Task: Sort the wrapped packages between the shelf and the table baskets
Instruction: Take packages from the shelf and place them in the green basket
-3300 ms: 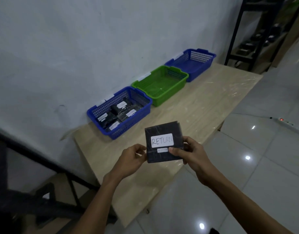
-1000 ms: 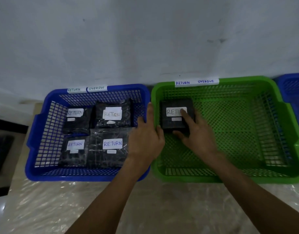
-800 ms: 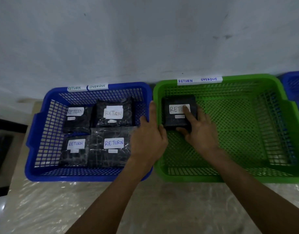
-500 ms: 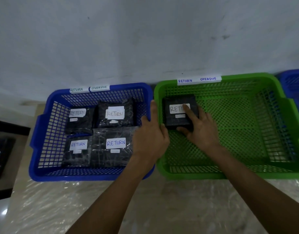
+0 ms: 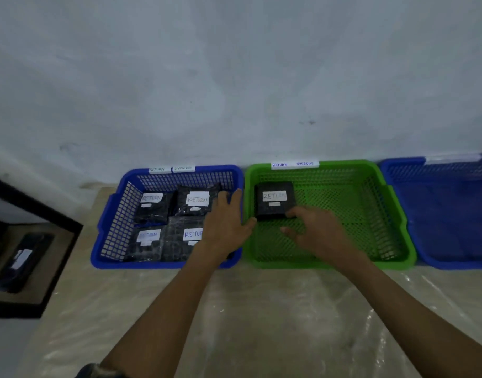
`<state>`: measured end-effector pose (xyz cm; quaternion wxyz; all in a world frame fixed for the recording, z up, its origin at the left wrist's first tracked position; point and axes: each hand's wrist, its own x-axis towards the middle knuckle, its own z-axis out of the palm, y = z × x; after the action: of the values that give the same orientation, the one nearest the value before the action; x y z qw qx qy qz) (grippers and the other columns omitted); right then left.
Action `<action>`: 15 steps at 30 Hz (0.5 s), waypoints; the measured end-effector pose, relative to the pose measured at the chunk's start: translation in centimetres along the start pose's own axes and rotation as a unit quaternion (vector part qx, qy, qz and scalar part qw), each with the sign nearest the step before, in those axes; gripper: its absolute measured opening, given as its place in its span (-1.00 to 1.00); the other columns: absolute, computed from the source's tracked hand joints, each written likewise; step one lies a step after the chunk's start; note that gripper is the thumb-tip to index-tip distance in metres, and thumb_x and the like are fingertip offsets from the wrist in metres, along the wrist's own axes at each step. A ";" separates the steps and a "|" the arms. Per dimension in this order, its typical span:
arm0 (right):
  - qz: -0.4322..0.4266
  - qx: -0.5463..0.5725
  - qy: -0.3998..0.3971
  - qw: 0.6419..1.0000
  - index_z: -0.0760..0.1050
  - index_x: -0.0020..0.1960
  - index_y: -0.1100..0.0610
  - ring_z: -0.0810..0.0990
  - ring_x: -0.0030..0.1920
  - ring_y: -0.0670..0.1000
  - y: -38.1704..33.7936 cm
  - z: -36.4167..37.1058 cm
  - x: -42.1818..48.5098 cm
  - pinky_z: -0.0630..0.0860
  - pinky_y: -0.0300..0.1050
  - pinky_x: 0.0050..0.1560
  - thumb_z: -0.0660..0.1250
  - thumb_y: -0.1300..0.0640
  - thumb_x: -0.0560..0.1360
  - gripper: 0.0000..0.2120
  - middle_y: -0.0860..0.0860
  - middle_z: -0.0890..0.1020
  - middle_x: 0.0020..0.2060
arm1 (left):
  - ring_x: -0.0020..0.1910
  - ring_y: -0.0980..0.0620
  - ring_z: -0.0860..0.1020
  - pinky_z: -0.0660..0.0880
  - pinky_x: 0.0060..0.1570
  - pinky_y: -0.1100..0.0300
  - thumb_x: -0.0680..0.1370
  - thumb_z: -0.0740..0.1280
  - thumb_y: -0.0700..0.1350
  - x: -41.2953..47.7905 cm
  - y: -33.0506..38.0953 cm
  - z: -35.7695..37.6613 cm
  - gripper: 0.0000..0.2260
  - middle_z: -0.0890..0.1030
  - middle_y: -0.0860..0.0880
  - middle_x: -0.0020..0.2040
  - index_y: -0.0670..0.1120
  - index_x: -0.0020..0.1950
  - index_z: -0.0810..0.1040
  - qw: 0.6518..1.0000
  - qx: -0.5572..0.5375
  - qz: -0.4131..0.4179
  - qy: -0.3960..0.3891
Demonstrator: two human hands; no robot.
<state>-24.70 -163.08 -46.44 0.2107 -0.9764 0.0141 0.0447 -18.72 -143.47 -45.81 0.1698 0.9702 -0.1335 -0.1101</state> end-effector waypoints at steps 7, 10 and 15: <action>-0.058 -0.019 -0.086 0.994 0.47 0.24 0.01 0.57 0.09 0.03 -4.6 -4.8 -8.1 0.44 -0.18 0.02 0.34 -0.10 0.49 -0.63 -0.01 0.62 0.10 | 0.25 -0.06 0.48 0.46 0.20 0.01 0.50 0.38 0.14 -11.1 0.5 -5.2 -0.47 0.48 -0.05 0.30 -0.03 0.40 0.40 0.999 -0.040 0.028 -0.024; -0.087 -0.032 -0.117 0.989 0.48 0.23 -0.01 0.58 0.09 0.03 -7.2 -4.7 -11.6 0.43 -0.19 0.01 0.34 -0.12 0.48 -0.63 -0.03 0.63 0.09 | 0.28 0.02 0.47 0.46 0.22 0.05 0.40 0.42 0.26 -17.0 0.5 -6.4 -0.36 0.48 0.03 0.35 0.02 0.40 0.42 0.999 -0.026 0.024 0.004; -0.134 -0.042 -0.165 0.976 0.47 0.21 -0.02 0.58 0.03 0.02 -12.5 -3.3 -15.8 0.46 -0.16 0.00 0.34 -0.15 0.48 -0.63 -0.02 0.62 0.05 | 0.23 0.06 0.48 0.45 0.14 0.17 0.42 0.41 0.25 -25.2 -1.6 -8.1 -0.40 0.49 0.03 0.31 0.04 0.39 0.41 0.999 -0.014 -0.016 0.024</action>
<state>-39.61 -152.91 -36.87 0.1731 -0.9565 -0.1538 0.1774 -39.92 -132.15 -34.70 0.1844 0.9721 -0.1123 -0.0914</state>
